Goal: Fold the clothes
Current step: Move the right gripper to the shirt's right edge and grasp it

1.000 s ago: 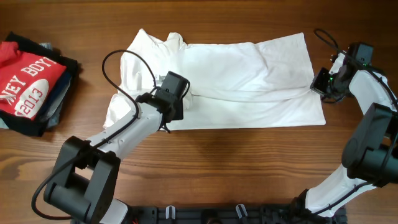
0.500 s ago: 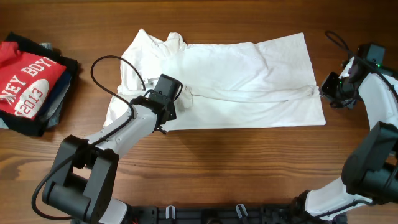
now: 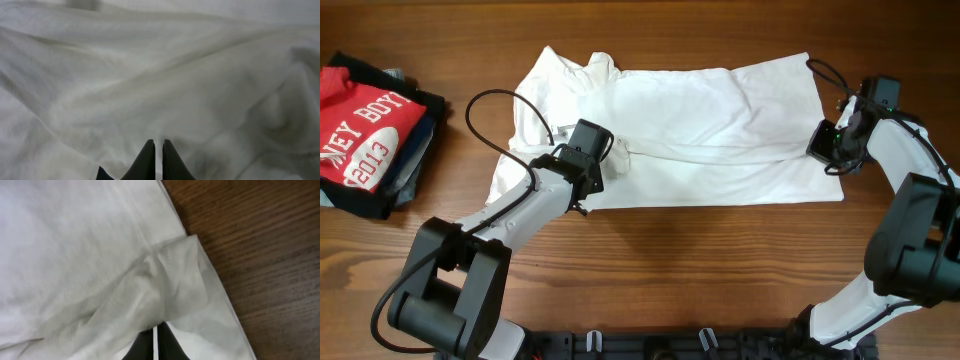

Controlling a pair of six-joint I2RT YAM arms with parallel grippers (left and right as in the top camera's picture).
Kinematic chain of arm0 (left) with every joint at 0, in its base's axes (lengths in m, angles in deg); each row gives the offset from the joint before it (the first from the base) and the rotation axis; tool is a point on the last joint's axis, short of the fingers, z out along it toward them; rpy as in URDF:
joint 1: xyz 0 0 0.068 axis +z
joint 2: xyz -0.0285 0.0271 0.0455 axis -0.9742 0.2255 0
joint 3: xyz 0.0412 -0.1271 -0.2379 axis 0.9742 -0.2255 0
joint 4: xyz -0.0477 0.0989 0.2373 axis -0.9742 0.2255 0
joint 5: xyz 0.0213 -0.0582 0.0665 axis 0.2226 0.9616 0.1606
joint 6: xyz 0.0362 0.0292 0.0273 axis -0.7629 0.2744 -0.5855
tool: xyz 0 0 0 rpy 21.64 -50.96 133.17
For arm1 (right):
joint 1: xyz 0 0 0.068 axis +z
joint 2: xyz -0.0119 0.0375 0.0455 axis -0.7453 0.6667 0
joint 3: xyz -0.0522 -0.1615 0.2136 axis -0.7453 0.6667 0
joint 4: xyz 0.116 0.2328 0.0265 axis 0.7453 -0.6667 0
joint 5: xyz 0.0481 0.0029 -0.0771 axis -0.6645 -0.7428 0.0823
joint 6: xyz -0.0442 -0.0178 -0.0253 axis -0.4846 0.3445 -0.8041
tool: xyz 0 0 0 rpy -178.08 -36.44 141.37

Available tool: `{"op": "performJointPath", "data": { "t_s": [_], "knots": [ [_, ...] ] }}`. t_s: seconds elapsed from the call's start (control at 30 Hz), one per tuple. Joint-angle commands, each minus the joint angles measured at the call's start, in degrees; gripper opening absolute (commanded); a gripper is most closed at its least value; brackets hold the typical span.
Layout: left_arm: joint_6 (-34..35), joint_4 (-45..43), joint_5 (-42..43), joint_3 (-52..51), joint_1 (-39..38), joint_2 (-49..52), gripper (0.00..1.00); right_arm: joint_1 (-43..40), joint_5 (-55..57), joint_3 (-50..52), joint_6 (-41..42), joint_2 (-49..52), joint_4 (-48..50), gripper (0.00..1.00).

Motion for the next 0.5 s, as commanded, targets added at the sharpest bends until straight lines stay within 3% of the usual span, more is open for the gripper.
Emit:
{"op": "performJointPath", "data": {
  "t_s": [0.0,0.27,0.37,0.47],
  "knots": [
    [0.4,0.0,-0.9,-0.4,0.4,-0.6,0.07,0.1,-0.7,0.5,-0.3,1.8,3.6,0.09],
    [0.4,0.0,-0.9,-0.4,0.4,-0.6,0.08,0.1,-0.7,0.5,5.6,2.5,18.4,0.15],
    [0.4,0.2,-0.9,-0.4,0.4,-0.6,0.08,0.0,-0.7,-0.7,5.3,0.4,15.1,0.14],
    [0.4,0.2,-0.9,-0.4,0.4,-0.6,0.08,-0.2,0.2,-1.3,5.3,-5.0,4.7,0.16]
  ]
}}
